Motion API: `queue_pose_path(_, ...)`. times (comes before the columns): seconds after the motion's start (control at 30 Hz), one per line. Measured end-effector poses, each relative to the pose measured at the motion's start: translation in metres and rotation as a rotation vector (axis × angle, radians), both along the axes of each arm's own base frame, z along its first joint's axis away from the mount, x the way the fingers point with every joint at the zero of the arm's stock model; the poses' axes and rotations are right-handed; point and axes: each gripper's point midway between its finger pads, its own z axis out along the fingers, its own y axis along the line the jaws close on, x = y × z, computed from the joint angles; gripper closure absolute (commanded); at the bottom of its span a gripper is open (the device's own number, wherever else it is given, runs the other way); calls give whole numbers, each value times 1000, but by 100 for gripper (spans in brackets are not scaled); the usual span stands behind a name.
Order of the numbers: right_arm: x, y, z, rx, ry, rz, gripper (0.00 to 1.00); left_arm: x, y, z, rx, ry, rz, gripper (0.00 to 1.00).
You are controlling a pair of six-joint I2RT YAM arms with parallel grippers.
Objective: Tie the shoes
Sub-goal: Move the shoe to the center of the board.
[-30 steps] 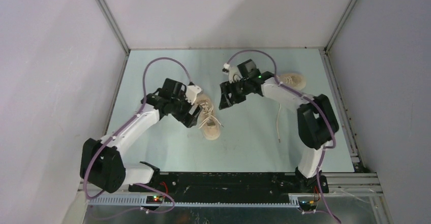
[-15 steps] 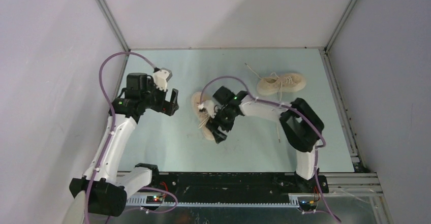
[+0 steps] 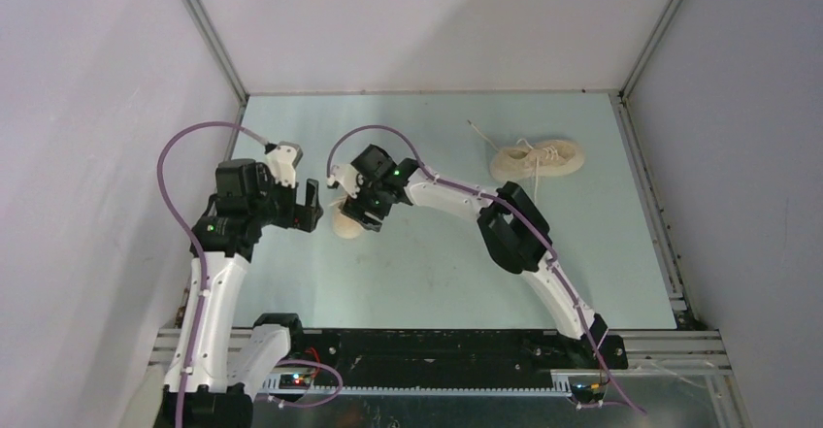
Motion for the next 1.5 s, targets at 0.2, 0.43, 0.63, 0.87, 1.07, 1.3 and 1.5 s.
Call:
queue_pose_path(0.2,7,-19,-6,-43,-22,-41,23,-9,-2,-3,-50,7,-3,0)
queue_pose_path(0.43,49,-162,63,-25,-6,-332,35,-8,-8,-16,-218,46,50,6)
queue_pose_path(0.63,123,-283,125,96,-100,-683,45,-12,-24,-18,-312,73,-9,11)
queue_pose_path(0.87,148,-298,83,11,-6,-776,47,-12,-30,-12,-347,62,-32,12)
queue_pose_path(1.07,144,-308,72,-59,-5,-818,49,-12,-30,-11,-357,60,-34,14)
queue_pose_path(1.3,154,-325,55,-100,10,-871,67,-13,-30,-11,-362,60,-35,16)
queue_pose_path(1.5,150,-329,34,-132,64,-862,100,-12,-30,-11,-364,60,-33,18)
